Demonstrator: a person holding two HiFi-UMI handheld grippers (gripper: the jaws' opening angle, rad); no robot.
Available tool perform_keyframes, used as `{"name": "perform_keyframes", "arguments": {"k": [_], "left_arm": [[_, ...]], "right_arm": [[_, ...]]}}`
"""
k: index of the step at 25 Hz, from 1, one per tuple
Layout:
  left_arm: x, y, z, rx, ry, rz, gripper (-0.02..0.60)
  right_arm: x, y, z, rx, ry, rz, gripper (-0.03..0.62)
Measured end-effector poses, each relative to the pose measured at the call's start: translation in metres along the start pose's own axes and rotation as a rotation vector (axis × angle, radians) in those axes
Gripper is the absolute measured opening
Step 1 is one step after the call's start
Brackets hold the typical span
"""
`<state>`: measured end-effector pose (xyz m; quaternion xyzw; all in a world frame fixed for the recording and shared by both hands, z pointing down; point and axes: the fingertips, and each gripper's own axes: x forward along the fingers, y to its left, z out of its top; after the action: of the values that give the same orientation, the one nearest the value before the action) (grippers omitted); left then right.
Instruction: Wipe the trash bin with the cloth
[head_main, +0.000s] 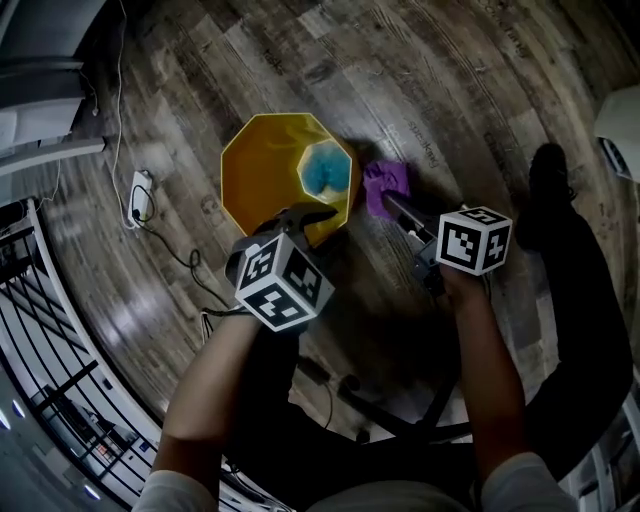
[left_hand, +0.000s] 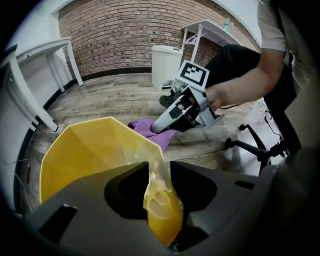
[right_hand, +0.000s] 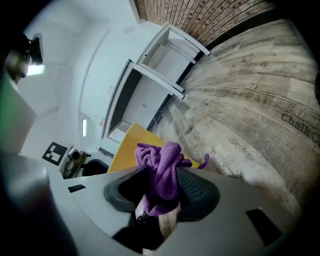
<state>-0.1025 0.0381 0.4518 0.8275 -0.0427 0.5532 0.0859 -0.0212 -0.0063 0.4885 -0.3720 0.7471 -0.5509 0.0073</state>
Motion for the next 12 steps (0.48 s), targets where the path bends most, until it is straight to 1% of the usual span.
{"name": "perform_keyframes", "arguments": {"k": [2,4,5,7,9,12], "left_arm": [[0.002,0.003,-0.002,-0.004,0.012,0.006,0.12],[0.003,0.004,-0.002,-0.012,0.012,-0.006,0.116],[0.003,0.003,-0.002,-0.014,0.011,-0.013,0.104],[0.004,0.004,0.0,-0.031,0.007,-0.016,0.055],[0.004,0.008,0.005,-0.079,-0.008,-0.01,0.051],[0.007,0.014,0.01,-0.161,-0.023,-0.006,0.044]], "right_arm": [[-0.004,0.014,0.006,0.017,-0.002,0.064,0.169],[-0.005,0.028,0.013,0.041,-0.007,0.115,0.169],[-0.005,0.034,0.016,0.045,-0.011,0.136,0.169],[-0.006,0.048,0.023,0.038,-0.02,0.172,0.169],[-0.007,0.058,0.03,0.021,-0.034,0.2,0.169],[-0.01,0.068,0.041,-0.009,-0.055,0.218,0.169]]}}
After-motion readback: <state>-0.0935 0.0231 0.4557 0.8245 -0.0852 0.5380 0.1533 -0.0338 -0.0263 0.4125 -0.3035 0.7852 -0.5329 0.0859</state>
